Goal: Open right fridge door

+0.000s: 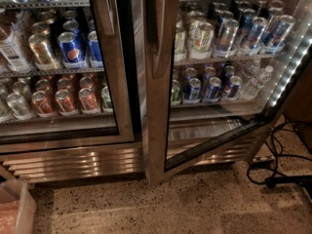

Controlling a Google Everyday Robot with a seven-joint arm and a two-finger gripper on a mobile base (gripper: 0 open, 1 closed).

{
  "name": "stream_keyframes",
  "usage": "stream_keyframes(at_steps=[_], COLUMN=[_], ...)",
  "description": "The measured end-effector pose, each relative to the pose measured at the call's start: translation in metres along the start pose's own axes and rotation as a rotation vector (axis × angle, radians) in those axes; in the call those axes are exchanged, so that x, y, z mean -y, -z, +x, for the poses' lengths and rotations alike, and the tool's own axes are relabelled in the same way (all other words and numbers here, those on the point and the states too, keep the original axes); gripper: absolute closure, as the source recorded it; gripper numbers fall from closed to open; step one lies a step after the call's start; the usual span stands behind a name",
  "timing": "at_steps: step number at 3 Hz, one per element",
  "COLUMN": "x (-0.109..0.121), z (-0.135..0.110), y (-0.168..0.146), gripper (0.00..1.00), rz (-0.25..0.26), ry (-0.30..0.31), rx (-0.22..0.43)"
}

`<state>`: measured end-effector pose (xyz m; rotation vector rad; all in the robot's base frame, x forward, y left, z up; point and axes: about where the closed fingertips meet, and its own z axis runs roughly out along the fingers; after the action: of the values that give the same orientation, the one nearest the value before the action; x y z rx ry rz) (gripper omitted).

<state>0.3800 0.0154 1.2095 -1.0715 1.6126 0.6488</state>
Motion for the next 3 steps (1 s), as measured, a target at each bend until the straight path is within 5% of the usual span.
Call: stream_keyframes(at_steps=[3], x=[0.0], z=[0.0], y=[0.0], gripper=[0.41], rz=[0.0], ry=[0.0], rx=[0.0])
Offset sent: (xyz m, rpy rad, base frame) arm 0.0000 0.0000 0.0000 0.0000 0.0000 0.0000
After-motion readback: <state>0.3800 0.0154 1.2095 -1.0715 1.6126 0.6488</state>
